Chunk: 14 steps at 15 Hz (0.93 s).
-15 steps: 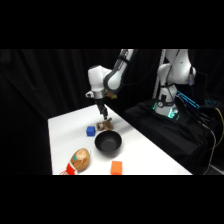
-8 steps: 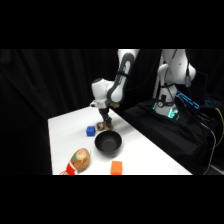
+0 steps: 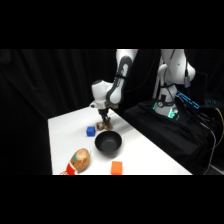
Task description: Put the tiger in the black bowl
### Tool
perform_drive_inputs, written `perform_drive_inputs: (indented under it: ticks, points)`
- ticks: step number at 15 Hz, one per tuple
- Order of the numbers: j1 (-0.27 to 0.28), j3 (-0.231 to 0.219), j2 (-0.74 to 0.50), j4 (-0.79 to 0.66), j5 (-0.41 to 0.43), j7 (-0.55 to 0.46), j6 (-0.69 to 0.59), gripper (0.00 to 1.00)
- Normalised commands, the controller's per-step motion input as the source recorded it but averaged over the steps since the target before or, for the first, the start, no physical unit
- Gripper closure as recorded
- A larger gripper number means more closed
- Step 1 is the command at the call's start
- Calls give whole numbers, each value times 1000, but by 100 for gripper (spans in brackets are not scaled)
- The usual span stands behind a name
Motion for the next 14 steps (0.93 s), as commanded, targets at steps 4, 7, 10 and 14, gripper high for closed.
perform_drive_inputs:
  ticks: [4,7,10,14]
  points:
    - [-18,21,-380,-105,-45,-13,-129,99]
    - [83,-57,-510,-162,-124,79,-241,95]
    - [183,-94,-607,-253,-205,181,-256,95]
    - [244,-13,-530,-266,-173,218,-169,95]
